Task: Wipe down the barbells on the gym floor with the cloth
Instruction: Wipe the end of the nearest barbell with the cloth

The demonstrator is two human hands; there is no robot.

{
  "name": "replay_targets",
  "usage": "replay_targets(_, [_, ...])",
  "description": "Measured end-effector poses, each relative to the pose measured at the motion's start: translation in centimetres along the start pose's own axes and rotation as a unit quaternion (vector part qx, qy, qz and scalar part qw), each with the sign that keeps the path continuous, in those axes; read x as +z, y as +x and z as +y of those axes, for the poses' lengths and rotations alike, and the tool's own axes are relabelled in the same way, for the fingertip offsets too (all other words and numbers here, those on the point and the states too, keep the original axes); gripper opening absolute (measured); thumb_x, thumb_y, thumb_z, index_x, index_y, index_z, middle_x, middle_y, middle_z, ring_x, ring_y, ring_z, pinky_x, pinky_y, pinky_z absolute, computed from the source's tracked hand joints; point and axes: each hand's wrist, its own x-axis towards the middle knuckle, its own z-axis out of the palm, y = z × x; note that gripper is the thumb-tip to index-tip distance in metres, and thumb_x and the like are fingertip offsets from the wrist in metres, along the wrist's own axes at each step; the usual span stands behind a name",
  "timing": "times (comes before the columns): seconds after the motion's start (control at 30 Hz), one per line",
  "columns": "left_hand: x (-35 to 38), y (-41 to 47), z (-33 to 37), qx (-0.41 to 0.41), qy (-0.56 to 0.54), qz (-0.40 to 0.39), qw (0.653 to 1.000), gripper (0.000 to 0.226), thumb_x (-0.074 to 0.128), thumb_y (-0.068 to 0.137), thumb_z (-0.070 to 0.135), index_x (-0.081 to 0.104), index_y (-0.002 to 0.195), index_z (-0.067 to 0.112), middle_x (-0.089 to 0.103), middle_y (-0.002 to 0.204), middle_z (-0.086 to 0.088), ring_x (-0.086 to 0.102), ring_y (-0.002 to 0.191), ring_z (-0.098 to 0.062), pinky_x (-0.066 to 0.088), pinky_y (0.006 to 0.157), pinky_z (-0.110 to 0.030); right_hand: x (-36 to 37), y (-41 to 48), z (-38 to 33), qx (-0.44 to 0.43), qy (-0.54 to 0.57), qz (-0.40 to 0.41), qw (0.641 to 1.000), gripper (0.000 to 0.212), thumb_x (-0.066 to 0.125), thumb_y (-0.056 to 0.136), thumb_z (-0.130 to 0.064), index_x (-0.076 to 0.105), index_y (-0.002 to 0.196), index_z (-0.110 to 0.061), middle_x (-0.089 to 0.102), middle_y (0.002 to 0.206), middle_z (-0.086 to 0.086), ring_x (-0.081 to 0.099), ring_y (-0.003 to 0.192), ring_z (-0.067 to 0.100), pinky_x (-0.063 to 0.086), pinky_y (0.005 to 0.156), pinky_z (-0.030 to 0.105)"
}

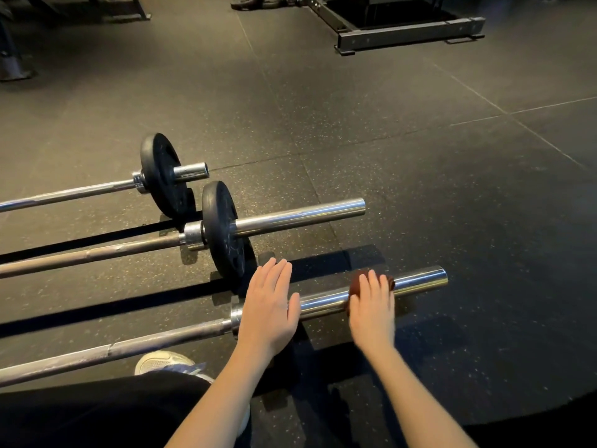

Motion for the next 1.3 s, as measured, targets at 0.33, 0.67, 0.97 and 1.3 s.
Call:
replay_targets(0.33, [0.9, -0.8, -0.1, -0.119, -0.151, 0.034, 0.981, 0.061, 0.022, 0.095, 0.033, 0.024, 0.152, 0.012, 0.019, 0.159, 0.003, 0.007, 0.147, -0.005, 0.008, 0.121, -0.028, -1.2, 1.4, 0.1, -0.003, 0.091, -0.015, 0.996, 0.044, 0.047, 0.100, -0.024, 0.041, 0.143, -0.017, 0.039, 0.152, 0.001, 0.028, 0.144, 0.017, 0.019, 0.119, 0.036])
replay_targets(0.67, [0.8, -0.6, 0.0, -0.122, -0.154, 0.030, 0.980, 0.058, 0.026, 0.095, 0.029, 0.026, 0.151, 0.011, 0.021, 0.158, 0.002, 0.010, 0.147, -0.008, 0.010, 0.120, -0.028, -2.9, 3.1, -1.5, -0.142, 0.013, -0.104, 0.984, 0.030, 0.046, 0.100, -0.029, 0.058, 0.126, -0.018, 0.058, 0.128, 0.001, 0.050, 0.120, 0.016, 0.036, 0.106, 0.031])
replay_targets(0.97, [0.7, -0.6, 0.1, -0.122, -0.146, 0.029, 0.981, 0.058, 0.027, 0.095, 0.027, 0.026, 0.150, 0.009, 0.021, 0.158, -0.001, 0.011, 0.147, -0.010, 0.007, 0.118, -0.024, -0.2, 1.5, -5.1, -0.202, 0.017, -0.126, 0.971, 0.040, 0.045, 0.101, -0.029, 0.048, 0.139, -0.019, 0.040, 0.151, 0.001, 0.032, 0.140, 0.016, 0.022, 0.118, 0.034])
replay_targets(1.3, [0.6, -0.6, 0.2, -0.121, -0.118, 0.025, 0.985, 0.059, 0.026, 0.095, 0.028, 0.024, 0.151, 0.009, 0.021, 0.159, -0.002, 0.011, 0.147, -0.012, 0.007, 0.119, -0.027, 1.2, 0.0, -4.4, -0.199, -0.024, -0.071, 0.977, 0.040, 0.044, 0.101, -0.033, 0.048, 0.141, -0.026, 0.034, 0.155, 0.000, 0.020, 0.146, 0.020, 0.010, 0.120, 0.037])
